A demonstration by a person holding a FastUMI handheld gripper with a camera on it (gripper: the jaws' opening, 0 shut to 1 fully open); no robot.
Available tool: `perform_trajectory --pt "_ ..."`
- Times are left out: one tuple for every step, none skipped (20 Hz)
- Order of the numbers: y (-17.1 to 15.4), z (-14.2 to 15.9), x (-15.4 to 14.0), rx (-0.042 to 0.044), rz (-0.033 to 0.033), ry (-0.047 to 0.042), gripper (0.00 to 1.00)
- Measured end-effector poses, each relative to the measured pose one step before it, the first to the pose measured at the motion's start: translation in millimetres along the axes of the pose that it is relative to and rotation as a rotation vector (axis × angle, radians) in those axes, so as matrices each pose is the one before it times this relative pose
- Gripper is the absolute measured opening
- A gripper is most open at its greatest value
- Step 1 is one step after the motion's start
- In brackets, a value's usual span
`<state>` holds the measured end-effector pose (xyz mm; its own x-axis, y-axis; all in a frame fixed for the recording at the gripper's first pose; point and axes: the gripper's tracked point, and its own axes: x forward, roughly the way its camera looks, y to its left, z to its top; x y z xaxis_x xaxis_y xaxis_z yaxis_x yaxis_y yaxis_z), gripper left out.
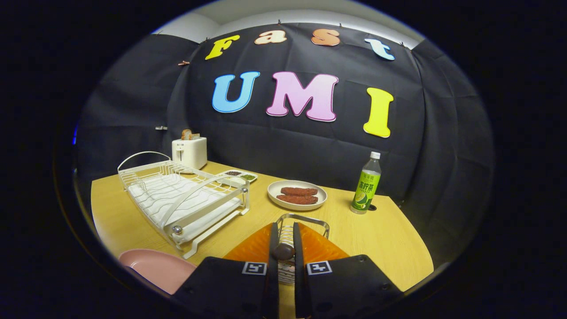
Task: Take the plate from the dish rack, then take the spoon from the basket and place it into the plate.
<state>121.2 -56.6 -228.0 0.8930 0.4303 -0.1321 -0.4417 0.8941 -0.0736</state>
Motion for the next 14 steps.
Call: perform_trajectory --pt "-0.17 -0.58 0.01 0.00104 0.00885 0.01597 0.17" --pt "-2.04 0.86 0.47 -0.00103 -0.00092 0.00462 0.17" --pt "-2.11 1.41 0.18 0.01303 0.00399 0.00937 0.16" --pt "-1.15 1.54 -0.56 0.01513 -0.00209 0.01009 0.15" --pt "-1.1 4.03 0.7 0.01992 0.00407 0.00537 0.14" --pt "-1.47 5.99 1.41 0.01643 0.00177 -0.00203 0.13" --pt "-2.64 5.6 0.5 0.01014 -0.00207 -0.00656 0.14" --pt "-1.6 6.9 0.45 0.00665 0.0007 0.00017 0.12" --pt "-0.11 6.01 -0.78 0.00636 0.0057 -0.00215 0.12" --pt "0.28 6.57 0.24 0.00639 0.00344 -0.00189 0.12" --pt "0.28 7.2 -0.83 0.00455 0.00527 -0.00334 0.12" --pt "0.43 8.2 -0.42 0.00255 0.00724 -0.00667 0.12" --pt "1.13 10.88 -2.18 0.00087 0.01006 -0.01146 0.12" --pt "2.48 10.73 -1.61 0.00127 0.01702 -0.01443 0.12"
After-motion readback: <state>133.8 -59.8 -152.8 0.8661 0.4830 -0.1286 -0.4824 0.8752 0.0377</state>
